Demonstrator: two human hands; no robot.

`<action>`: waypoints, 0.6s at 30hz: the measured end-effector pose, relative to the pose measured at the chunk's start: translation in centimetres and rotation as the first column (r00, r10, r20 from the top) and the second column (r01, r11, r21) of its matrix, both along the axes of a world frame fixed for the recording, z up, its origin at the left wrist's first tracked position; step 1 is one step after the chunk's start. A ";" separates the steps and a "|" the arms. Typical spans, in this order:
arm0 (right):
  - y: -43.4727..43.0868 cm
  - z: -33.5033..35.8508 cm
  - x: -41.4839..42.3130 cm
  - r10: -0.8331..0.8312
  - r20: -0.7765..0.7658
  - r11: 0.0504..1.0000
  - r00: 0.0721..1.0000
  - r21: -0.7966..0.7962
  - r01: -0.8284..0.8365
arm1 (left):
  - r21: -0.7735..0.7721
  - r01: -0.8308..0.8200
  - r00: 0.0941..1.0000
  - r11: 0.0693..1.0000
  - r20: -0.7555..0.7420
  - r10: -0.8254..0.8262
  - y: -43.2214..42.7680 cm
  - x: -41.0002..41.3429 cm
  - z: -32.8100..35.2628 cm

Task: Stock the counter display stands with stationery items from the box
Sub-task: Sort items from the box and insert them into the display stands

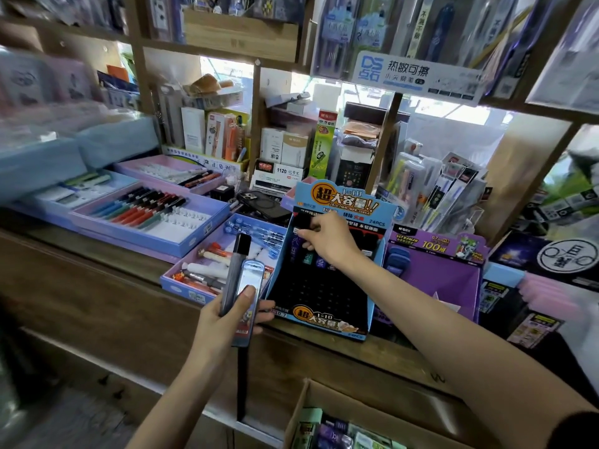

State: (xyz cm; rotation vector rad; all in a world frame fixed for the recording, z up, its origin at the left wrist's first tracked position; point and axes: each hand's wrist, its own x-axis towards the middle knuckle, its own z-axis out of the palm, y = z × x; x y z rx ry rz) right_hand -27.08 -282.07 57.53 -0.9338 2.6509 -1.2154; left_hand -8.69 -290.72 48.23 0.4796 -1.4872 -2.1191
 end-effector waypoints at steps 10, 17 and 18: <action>0.3 -2.3 0.0 -0.023 -0.015 0.999 1.000 -0.035 0.023 | -0.018 0.012 1.000 1.000 0.005 -0.012 0.0 0.1 -0.3; 0.0 -2.2 0.1 -0.010 -0.125 0.988 0.992 0.152 0.029 | -0.034 0.039 0.999 0.999 0.003 -0.039 0.9 -0.3 -0.2; 0.2 -2.1 0.3 -0.006 -0.129 0.982 0.992 0.185 0.030 | -0.036 0.045 0.999 0.998 0.000 -0.045 1.1 -0.3 -0.1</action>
